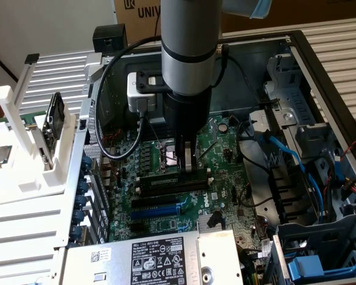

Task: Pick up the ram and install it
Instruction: 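Insert the ram into the slot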

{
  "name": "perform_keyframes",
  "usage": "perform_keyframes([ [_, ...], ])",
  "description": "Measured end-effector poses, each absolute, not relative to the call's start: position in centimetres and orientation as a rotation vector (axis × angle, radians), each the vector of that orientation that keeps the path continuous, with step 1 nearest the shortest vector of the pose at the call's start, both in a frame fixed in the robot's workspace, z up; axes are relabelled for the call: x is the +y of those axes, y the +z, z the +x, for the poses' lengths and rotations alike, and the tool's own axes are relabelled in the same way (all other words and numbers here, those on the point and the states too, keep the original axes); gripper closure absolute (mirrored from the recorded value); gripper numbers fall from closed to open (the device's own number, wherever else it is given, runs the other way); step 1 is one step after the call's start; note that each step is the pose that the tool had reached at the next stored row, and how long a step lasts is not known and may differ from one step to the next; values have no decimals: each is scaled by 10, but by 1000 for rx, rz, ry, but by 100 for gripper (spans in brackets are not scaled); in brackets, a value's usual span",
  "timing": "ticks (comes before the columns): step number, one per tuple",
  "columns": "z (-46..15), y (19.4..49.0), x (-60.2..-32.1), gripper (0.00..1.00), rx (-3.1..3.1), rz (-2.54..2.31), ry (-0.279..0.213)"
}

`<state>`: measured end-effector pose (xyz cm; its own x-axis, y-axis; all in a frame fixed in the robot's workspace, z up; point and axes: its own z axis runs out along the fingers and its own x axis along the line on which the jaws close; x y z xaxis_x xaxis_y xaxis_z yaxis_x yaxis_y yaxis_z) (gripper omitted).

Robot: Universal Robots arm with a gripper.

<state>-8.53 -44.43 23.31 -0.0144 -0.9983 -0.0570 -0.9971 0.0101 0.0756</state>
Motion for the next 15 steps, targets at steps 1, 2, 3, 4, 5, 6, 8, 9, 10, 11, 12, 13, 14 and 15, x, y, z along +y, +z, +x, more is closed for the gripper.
perform_keyframes([
  [1, -85, 233, -444, 88, -2224, 2196, -147],
  [2, -85, 233, -444, 88, -2226, 2195, -147],
  [3, -85, 233, -444, 88, -2227, 2194, -147],
  [4, -85, 233, -444, 88, -2229, 2192, -147],
  [5, -85, 233, -444, 88, -2230, 2191, -147],
  [6, -85, 233, -444, 88, -2230, 2191, -147],
  [8, -86, 233, -444, 88, -2230, 2191, -147],
  [9, -86, 233, -444, 88, -2230, 2191, -147],
  [10, -86, 233, -445, 88, -2230, 2191, -147],
  [11, -86, 233, -445, 88, -2230, 2191, -147],
  [12, -86, 233, -445, 88, -2230, 2191, -147],
  [13, -86, 233, -445, 88, -2230, 2191, -147],
  [14, -86, 233, -445, 88, -2229, 2191, -147],
  [15, -86, 233, -445, 88, -2229, 2192, -147],
])
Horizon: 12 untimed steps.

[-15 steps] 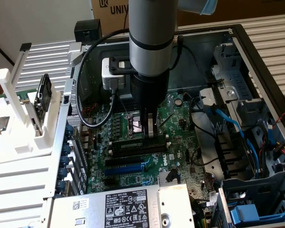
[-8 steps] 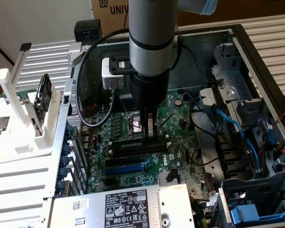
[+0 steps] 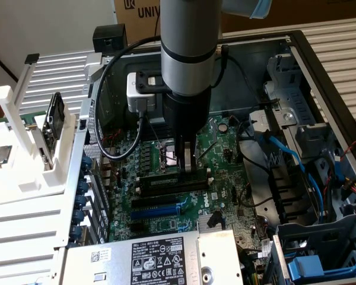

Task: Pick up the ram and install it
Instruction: 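Insert the ram into the slot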

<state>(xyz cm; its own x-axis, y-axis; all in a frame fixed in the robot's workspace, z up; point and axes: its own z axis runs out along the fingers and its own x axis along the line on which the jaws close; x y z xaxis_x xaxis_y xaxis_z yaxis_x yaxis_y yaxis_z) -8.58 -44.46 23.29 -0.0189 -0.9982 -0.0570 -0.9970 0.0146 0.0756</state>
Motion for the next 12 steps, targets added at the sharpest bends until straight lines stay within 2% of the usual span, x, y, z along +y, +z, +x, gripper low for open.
perform_keyframes([
  [12, -86, 232, -444, 88, -2226, 2194, -147],
])
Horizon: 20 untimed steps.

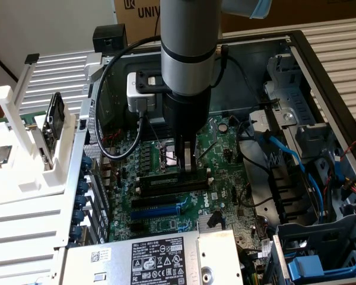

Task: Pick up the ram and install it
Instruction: 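Insert the ram into the slot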

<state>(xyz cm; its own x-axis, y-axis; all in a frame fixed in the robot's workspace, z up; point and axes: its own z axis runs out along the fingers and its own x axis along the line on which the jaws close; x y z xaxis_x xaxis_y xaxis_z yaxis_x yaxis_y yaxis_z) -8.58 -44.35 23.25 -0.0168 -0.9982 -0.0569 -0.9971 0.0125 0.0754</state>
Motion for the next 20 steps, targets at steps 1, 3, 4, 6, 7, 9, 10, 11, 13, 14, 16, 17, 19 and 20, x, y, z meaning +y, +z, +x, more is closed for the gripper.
perform_keyframes([
  [1, -86, 232, -443, 88, -2226, 2194, -147],
  [3, -86, 232, -443, 88, -2226, 2194, -147],
  [4, -86, 232, -444, 88, -2226, 2194, -147],
  [6, -86, 232, -444, 88, -2226, 2195, -147],
  [7, -86, 232, -444, 88, -2225, 2195, -147],
  [9, -86, 232, -444, 88, -2225, 2195, -147],
  [10, -86, 232, -444, 88, -2225, 2195, -147],
  [11, -86, 232, -444, 88, -2225, 2195, -147],
  [13, -86, 232, -444, 88, -2225, 2195, -147],
  [14, -86, 232, -444, 88, -2225, 2195, -147],
  [16, -86, 232, -444, 88, -2225, 2195, -147],
  [17, -86, 232, -444, 88, -2225, 2195, -147],
  [19, -86, 232, -444, 88, -2225, 2195, -147],
  [20, -86, 232, -444, 88, -2225, 2195, -147],
])
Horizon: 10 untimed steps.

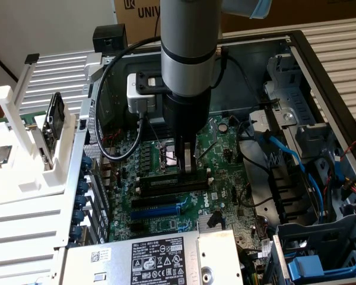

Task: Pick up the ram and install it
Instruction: 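Insert the ram into the slot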

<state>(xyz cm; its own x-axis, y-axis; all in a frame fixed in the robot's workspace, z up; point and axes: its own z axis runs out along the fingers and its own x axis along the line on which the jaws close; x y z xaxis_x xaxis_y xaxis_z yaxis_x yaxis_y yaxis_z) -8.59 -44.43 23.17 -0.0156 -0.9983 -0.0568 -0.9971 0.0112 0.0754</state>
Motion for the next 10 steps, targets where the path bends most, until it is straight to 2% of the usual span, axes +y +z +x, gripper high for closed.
perform_keyframes([
  [10, -86, 231, -444, 88, -2225, 2195, -147],
])
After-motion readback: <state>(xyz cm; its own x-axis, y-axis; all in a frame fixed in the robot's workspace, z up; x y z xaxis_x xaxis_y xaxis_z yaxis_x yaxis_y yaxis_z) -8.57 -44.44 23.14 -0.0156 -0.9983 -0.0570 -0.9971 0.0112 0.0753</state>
